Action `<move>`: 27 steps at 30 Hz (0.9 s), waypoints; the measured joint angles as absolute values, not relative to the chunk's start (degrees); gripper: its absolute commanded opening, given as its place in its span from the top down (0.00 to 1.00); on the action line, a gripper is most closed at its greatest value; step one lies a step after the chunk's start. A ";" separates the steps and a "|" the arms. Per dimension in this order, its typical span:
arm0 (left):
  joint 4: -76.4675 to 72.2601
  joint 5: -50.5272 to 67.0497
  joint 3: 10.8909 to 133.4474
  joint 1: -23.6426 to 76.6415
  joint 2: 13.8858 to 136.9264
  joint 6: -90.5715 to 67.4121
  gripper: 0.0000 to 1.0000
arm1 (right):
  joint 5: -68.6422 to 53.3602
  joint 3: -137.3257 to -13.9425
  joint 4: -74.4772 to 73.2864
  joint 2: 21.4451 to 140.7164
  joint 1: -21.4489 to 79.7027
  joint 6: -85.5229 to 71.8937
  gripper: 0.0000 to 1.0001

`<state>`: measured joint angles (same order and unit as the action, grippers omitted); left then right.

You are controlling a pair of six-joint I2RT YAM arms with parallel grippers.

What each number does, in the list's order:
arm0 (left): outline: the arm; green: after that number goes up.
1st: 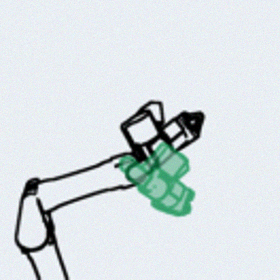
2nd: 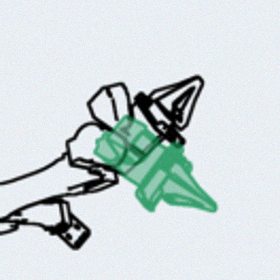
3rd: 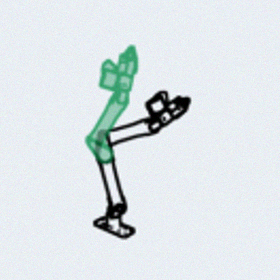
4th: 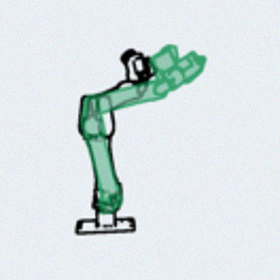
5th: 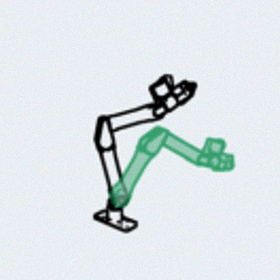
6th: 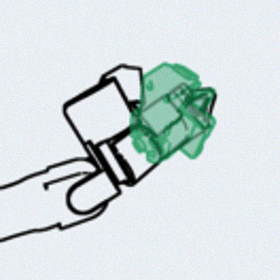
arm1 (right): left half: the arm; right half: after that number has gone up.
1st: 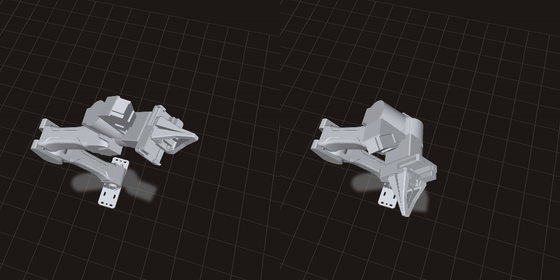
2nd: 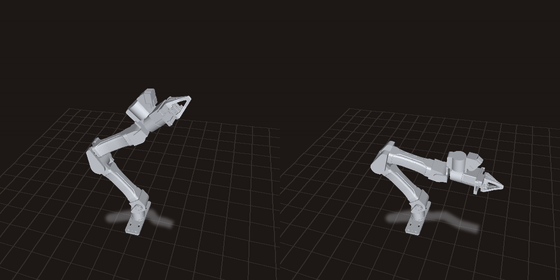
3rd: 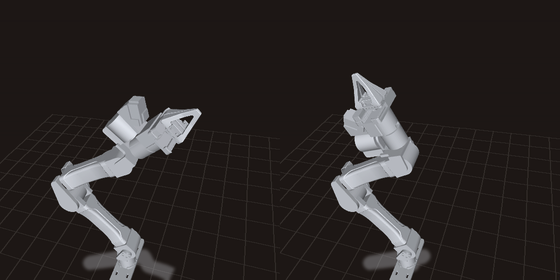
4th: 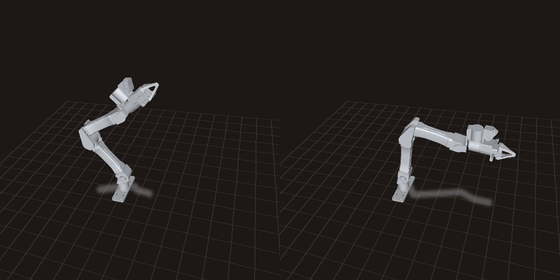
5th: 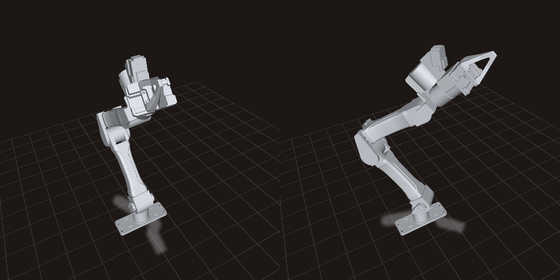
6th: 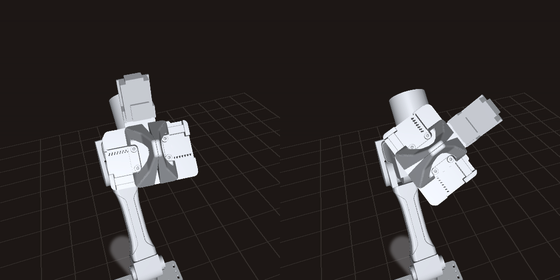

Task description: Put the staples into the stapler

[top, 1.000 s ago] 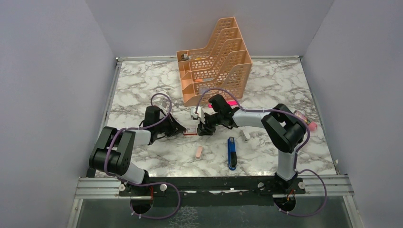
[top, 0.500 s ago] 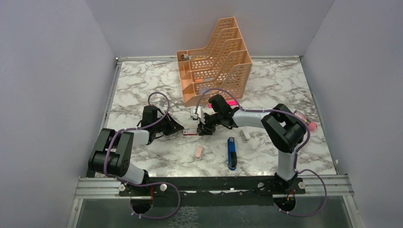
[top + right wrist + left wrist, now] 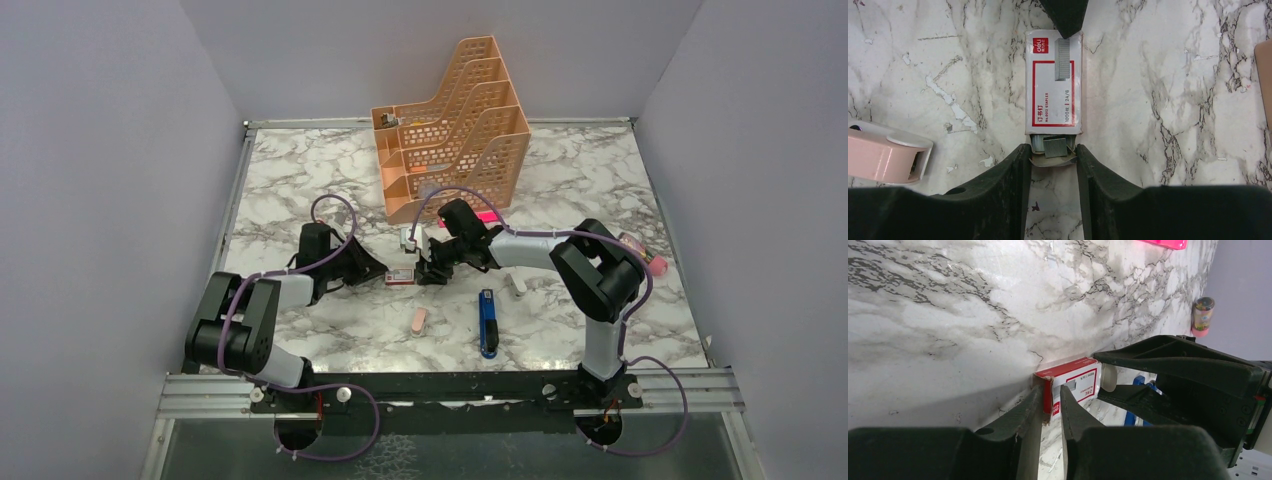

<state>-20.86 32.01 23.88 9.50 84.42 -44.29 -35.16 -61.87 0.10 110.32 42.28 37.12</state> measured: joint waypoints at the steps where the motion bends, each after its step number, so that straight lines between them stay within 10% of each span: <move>1: -20.86 32.08 23.88 9.50 84.53 -44.29 0.80 | -35.16 -61.87 0.08 110.32 42.28 37.10 0.59; 27: -16.40 28.03 24.01 10.02 80.86 -42.44 1.00 | -34.04 -61.87 0.47 110.19 42.39 36.84 0.67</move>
<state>-16.40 28.03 24.01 10.02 80.86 -42.44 -34.04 -61.87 0.47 110.19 42.39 36.84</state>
